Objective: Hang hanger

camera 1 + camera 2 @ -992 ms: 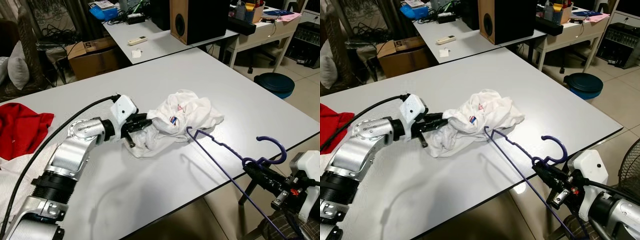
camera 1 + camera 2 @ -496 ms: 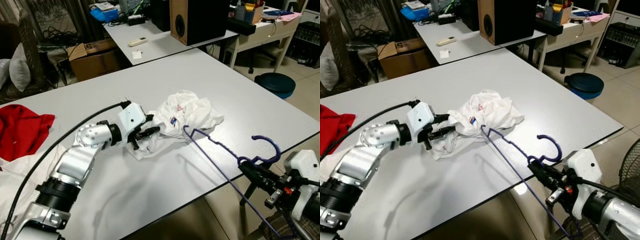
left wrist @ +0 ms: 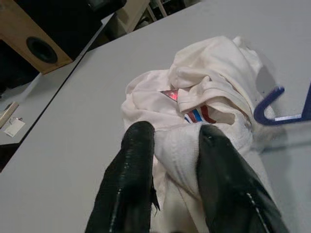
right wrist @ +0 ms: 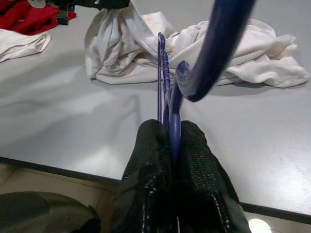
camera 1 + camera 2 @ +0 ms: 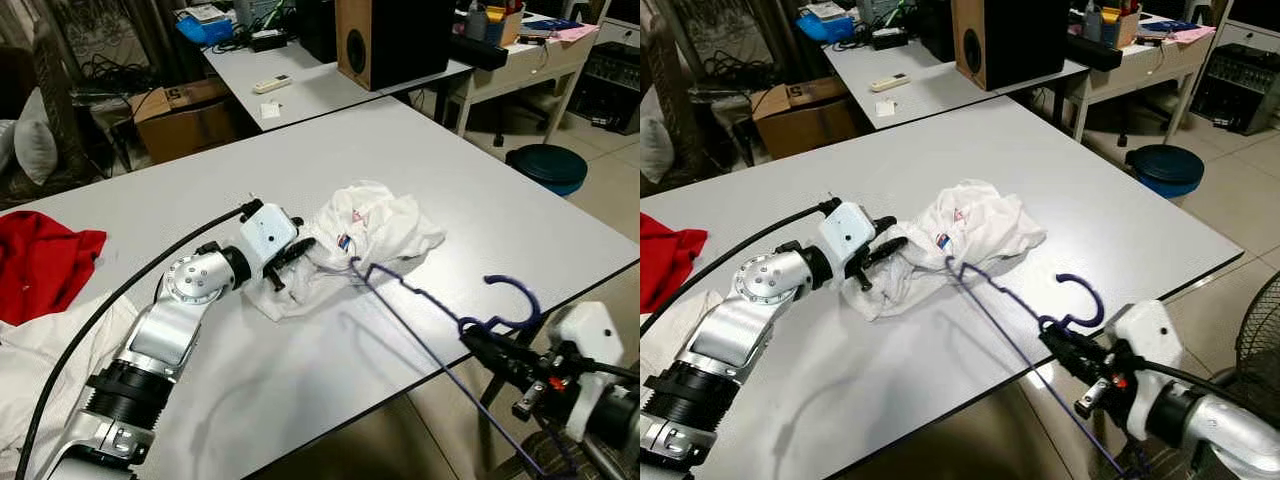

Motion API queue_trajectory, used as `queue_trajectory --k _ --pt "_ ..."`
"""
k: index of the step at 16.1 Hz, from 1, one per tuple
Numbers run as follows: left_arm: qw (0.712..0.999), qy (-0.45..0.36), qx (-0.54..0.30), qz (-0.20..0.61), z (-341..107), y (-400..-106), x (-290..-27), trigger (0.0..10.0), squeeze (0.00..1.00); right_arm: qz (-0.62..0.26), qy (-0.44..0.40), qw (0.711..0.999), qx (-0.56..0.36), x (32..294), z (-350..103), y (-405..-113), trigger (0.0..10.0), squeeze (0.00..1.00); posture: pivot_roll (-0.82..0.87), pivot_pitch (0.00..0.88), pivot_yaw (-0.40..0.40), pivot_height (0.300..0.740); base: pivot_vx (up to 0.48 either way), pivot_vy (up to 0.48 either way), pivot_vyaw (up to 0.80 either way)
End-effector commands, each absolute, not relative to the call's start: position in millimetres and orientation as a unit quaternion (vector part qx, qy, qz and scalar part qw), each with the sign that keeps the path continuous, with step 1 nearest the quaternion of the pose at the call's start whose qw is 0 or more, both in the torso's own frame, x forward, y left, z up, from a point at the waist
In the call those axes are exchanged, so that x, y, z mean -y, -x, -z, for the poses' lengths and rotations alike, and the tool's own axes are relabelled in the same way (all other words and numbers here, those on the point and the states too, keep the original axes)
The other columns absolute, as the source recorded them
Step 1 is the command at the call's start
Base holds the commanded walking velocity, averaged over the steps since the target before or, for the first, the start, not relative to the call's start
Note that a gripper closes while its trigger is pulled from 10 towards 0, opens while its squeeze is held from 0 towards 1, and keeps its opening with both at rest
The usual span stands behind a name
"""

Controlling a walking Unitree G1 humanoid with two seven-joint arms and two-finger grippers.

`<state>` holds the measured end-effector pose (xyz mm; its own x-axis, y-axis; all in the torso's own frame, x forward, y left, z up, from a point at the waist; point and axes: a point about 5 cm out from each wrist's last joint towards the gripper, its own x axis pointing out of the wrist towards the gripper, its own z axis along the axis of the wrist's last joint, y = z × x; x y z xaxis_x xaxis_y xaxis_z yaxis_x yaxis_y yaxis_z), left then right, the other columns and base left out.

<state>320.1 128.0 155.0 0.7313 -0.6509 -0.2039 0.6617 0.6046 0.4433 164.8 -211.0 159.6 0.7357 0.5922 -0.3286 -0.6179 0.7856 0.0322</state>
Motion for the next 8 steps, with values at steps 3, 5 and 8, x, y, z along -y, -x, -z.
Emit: queue_trajectory --k 3,5,8 --pt "0.898 -0.265 -0.017 0.352 -153 -322 -136 0.0 0.00 -0.332 0.050 0.929 -0.155 208 -164 -166 10.0 0.00 -0.06 0.000 0.136 0.740 0.000 0.000 0.00" --pt "0.890 -0.279 -0.031 0.360 -149 -321 -139 0.0 0.00 -0.334 0.052 0.928 -0.156 207 -164 -166 10.0 0.00 -0.06 0.000 0.134 0.740 0.000 0.000 0.00" --pt "0.881 -0.292 -0.049 0.369 -144 -320 -143 0.0 0.00 -0.336 0.053 0.927 -0.158 208 -164 -166 10.0 0.00 -0.06 0.000 0.131 0.740 0.000 0.000 0.00"
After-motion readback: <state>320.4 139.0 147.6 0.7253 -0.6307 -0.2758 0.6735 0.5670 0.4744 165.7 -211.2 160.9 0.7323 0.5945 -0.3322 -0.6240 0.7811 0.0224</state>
